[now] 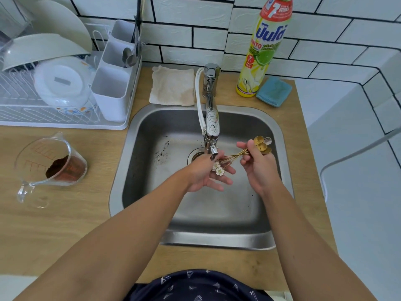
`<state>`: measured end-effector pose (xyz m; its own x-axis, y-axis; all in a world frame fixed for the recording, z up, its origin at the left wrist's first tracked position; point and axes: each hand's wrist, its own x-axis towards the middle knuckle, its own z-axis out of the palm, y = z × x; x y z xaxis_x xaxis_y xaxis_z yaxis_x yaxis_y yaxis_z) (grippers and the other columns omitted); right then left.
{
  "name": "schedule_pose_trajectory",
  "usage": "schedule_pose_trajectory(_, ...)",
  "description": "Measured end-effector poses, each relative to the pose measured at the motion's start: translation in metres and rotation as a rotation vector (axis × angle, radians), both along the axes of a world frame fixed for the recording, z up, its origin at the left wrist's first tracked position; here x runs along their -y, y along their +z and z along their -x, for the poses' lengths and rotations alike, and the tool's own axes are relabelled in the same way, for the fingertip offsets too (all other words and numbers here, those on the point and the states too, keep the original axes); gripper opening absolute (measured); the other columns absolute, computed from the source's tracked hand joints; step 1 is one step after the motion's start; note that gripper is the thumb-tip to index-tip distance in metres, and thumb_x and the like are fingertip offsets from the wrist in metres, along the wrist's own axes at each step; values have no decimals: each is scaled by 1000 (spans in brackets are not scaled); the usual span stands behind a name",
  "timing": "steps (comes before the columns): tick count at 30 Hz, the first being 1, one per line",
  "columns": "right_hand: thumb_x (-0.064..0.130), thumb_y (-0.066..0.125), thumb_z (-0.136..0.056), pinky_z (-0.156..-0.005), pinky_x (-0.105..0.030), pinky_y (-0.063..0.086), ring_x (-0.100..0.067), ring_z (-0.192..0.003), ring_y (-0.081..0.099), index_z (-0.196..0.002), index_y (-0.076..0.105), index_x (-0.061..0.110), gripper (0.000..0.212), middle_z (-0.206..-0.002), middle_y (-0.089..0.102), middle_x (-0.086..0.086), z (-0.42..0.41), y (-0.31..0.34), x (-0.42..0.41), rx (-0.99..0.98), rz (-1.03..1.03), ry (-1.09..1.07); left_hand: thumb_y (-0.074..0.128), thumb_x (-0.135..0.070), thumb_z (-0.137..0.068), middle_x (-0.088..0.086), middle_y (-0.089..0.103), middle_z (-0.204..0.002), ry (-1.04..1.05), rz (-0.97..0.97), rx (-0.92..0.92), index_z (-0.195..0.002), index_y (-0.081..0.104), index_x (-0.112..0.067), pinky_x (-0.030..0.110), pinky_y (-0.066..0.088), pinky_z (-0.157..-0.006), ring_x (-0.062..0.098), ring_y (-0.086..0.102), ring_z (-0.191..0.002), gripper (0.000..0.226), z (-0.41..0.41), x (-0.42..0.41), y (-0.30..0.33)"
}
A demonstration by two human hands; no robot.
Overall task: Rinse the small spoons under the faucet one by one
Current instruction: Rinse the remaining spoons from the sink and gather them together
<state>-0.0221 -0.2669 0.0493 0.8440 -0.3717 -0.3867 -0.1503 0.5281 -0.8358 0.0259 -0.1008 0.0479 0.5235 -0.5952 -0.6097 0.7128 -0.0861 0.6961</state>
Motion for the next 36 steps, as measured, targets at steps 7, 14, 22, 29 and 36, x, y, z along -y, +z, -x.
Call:
schedule_pose_trajectory(7, 11, 66, -99, -54, -17, 47, -7, -60, 50, -109, 65, 11, 10, -87, 78, 1, -12, -10, -24, -62, 47, 184, 49, -23, -99, 0, 53, -74, 5, 37, -32, -118, 61, -18, 25, 18, -57, 11, 35, -56, 22, -5, -51, -4)
schedule_pose_trajectory(14, 3, 74, -91, -57, -27, 55, -17, -60, 59, -124, 48, 20, 45, -86, 75, -11, -7, -23, -77, -92, 245, 344, 41, -15, -95, 8, 59, -83, -256, -163, 27, -98, 54, -10, 25, 37, -50, 18, 53, -61, 14, 1, -107, 5)
schedule_pose_trajectory(22, 18, 47, -109, -57, -25, 42, -8, -52, 47, -113, 72, 7, 27, -75, 63, -1, -9, -17, -83, -102, 180, 392, 48, -55, -100, -3, 28, -67, -348, -220, 127, -89, 44, -23, 20, 15, -39, 12, 15, -50, 34, 15, -103, 2)
schedule_pose_trajectory(29, 7, 62, -100, -51, -22, 49, -10, -51, 52, -117, 57, 16, 20, -88, 68, -10, -4, -12, -60, 19, -128, 539, 48, -55, -100, -9, 28, -55, -252, 174, -371, -71, 46, -25, 16, 19, -29, 3, 23, -36, 41, 25, -96, -4)
schedule_pose_trajectory(36, 2, 60, -93, -39, -22, 38, -8, -38, 46, -97, 60, 5, 5, -72, 70, -10, -23, -12, -70, -378, 403, 463, 47, -43, -105, 3, 55, -81, -289, -249, 141, -113, 60, -13, 32, 51, -62, 16, 58, -66, 34, 31, -81, -10)
